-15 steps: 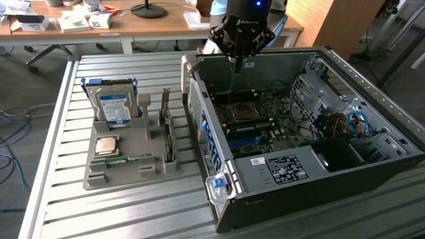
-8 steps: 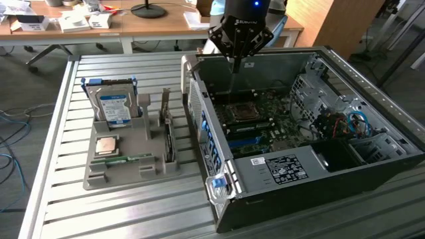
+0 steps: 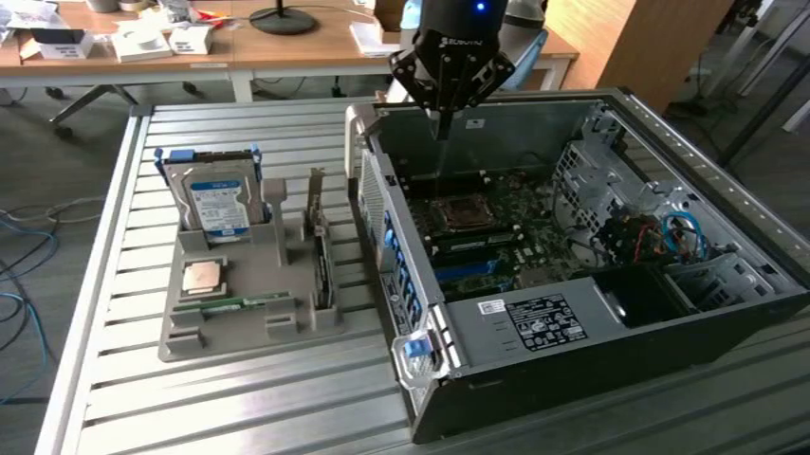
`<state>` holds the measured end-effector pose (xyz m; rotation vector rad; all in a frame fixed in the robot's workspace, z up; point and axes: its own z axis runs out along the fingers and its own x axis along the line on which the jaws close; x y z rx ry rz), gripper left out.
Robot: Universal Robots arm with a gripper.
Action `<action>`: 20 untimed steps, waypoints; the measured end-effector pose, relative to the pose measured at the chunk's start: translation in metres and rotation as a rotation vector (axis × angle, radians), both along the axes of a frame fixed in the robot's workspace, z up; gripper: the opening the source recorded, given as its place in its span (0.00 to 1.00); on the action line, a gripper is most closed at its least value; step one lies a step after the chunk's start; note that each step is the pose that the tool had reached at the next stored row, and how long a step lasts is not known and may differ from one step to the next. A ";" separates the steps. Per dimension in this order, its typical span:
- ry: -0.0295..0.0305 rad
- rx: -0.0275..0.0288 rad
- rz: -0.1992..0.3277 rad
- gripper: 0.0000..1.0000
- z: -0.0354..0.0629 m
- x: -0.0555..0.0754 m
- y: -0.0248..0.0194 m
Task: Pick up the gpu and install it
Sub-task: 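Reach for the gpu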
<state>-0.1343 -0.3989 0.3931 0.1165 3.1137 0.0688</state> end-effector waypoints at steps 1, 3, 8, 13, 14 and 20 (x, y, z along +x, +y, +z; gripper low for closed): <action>0.0000 0.0000 0.000 0.11 0.0000 -0.001 0.0000; 0.0000 0.0001 0.000 0.11 -0.0001 -0.005 0.0000; -0.0001 0.0001 0.000 0.11 -0.0004 -0.014 0.0001; 0.0000 0.0000 0.000 0.11 -0.0006 -0.025 0.0003; -0.0001 0.0000 0.000 0.11 -0.0007 -0.027 0.0004; -0.0001 -0.0001 0.000 0.11 -0.0011 -0.041 0.0008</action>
